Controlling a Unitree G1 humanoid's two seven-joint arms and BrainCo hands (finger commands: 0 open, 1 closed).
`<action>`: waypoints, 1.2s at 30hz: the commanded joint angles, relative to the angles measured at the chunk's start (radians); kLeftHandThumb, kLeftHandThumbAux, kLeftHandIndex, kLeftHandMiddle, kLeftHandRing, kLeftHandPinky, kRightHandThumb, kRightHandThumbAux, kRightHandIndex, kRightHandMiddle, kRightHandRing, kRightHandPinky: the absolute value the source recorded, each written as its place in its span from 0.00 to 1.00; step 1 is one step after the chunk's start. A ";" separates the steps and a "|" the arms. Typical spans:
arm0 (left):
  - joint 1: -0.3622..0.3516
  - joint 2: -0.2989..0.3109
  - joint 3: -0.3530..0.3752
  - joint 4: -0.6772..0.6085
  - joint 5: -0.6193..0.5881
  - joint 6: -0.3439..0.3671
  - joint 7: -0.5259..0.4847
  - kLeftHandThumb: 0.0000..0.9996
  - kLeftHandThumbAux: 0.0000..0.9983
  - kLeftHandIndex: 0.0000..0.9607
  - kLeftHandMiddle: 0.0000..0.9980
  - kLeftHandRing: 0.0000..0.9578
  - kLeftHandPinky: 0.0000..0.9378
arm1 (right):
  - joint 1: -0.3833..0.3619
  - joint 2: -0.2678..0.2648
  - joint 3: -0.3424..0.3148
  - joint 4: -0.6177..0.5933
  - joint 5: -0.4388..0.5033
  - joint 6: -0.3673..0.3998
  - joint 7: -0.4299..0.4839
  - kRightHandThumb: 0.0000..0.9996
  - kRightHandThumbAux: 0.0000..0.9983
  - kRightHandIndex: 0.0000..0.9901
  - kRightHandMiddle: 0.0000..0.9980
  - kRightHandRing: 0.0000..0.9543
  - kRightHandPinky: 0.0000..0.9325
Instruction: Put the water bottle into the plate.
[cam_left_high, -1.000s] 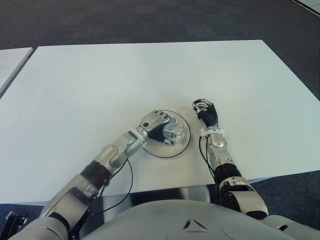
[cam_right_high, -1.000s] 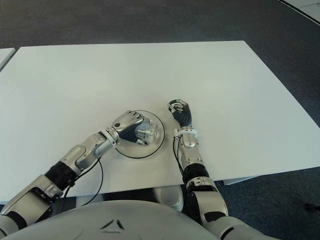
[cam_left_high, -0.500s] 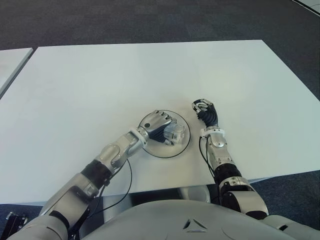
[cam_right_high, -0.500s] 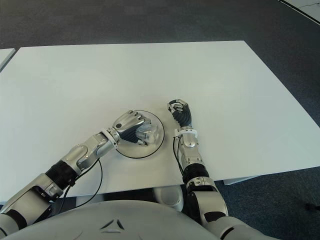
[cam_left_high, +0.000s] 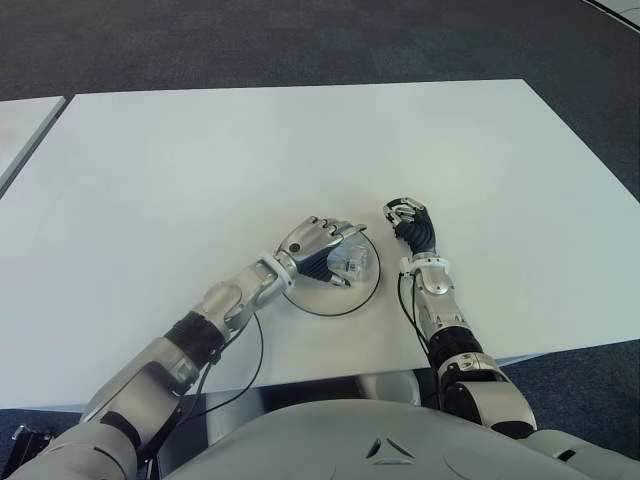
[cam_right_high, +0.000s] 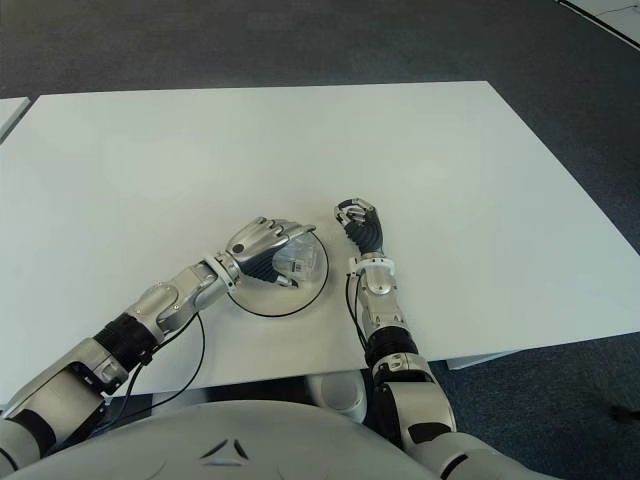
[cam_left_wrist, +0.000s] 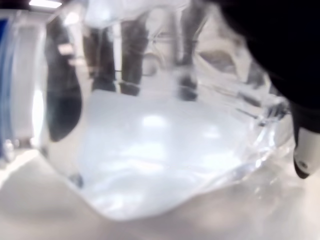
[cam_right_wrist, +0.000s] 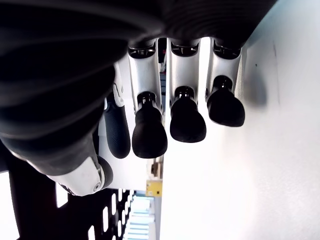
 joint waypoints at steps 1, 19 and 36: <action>0.030 0.029 -0.030 0.047 0.043 -0.004 0.031 0.45 0.46 0.00 0.01 0.01 0.01 | 0.041 0.000 0.002 0.050 -0.003 0.041 -0.004 0.70 0.73 0.44 0.81 0.83 0.84; 0.048 0.026 -0.037 0.025 0.169 0.069 0.340 0.14 0.45 0.00 0.00 0.00 0.00 | 0.042 0.003 0.000 0.046 0.000 0.057 -0.005 0.70 0.73 0.44 0.81 0.82 0.84; 0.060 0.001 -0.035 0.032 0.245 0.210 0.599 0.11 0.39 0.00 0.00 0.00 0.00 | 0.052 0.006 0.004 0.025 -0.002 0.062 -0.004 0.70 0.73 0.44 0.80 0.82 0.84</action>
